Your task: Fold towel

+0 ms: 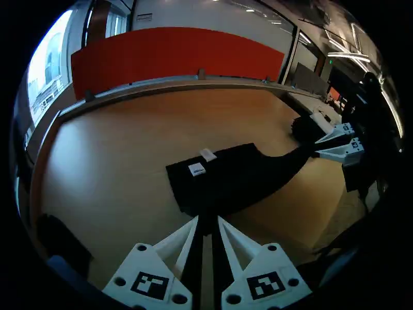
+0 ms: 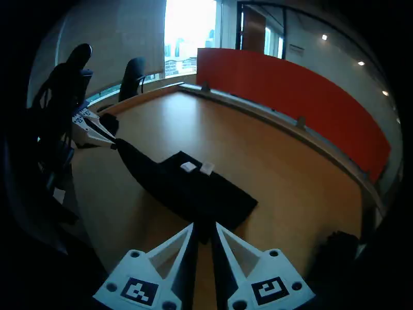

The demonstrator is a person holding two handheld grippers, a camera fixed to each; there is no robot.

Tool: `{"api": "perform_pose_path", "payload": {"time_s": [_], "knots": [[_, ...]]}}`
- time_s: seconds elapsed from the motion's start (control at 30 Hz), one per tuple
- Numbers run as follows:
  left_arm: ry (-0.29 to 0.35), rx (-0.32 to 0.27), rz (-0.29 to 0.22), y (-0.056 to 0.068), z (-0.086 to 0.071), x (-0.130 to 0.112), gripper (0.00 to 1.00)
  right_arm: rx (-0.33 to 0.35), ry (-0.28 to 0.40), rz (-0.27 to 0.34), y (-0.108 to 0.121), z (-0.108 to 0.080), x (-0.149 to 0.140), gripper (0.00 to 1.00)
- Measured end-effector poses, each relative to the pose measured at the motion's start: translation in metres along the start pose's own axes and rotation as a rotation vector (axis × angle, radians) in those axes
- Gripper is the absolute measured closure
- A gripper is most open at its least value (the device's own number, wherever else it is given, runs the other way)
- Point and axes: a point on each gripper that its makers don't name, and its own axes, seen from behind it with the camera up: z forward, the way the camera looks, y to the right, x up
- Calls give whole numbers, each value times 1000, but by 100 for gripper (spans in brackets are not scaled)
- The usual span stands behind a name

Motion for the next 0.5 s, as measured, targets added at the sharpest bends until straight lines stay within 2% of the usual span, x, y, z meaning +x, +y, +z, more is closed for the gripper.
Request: {"api": "perform_pose_path", "payload": {"time_s": [0.2,0.5], "knots": [[8,-12,-1,4,-9,5,90,5,10,10,-1,-7,6,84],[9,-13,-2,1,-10,7,90,13,10,7,-3,-7,7,84]]}}
